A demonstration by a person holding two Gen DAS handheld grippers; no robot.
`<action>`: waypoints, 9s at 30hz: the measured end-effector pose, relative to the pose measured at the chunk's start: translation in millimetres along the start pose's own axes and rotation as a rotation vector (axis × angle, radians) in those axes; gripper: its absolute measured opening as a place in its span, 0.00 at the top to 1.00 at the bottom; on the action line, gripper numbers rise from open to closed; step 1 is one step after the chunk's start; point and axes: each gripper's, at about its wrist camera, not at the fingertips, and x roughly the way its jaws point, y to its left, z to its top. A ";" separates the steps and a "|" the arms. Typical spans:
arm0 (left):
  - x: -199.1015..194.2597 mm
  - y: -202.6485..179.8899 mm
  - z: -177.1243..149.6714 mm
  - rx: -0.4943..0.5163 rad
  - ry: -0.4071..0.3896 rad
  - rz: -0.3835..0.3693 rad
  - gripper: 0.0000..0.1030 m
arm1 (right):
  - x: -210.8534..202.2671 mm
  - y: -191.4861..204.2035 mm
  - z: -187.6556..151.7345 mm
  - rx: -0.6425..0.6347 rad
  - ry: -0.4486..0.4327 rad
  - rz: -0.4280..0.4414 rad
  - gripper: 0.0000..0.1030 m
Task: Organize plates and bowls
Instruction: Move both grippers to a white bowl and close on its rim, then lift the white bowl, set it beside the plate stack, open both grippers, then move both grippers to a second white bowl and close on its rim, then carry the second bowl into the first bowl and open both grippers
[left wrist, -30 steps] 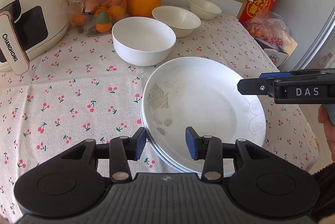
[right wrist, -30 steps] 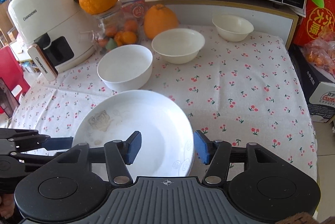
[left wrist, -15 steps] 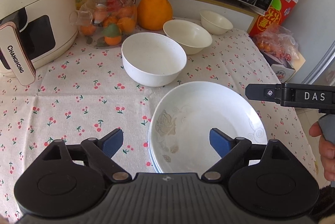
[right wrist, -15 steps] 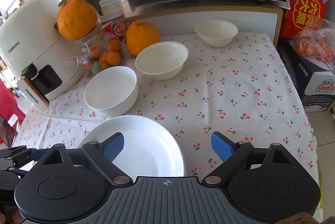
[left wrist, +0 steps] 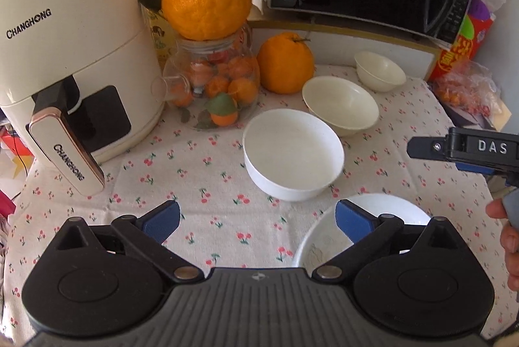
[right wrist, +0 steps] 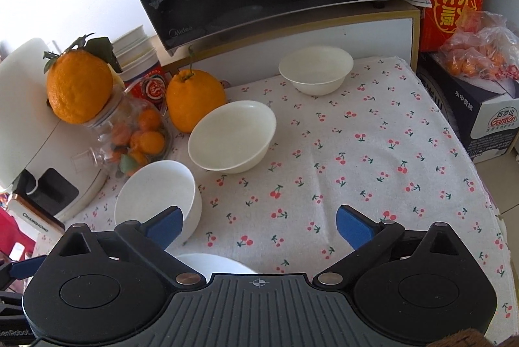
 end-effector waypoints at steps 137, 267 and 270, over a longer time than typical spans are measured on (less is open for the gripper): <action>10.8 64.9 7.6 -0.246 -0.006 -0.126 0.03 | 20.3 53.6 -7.5 0.084 -0.046 0.345 0.05; -33.6 87.7 -30.0 -0.255 0.085 -0.207 0.87 | -0.8 90.2 -57.6 -0.021 0.205 0.367 0.82; -32.0 93.1 -34.0 -0.259 0.097 -0.192 0.86 | 2.7 97.2 -62.8 -0.040 0.219 0.361 0.82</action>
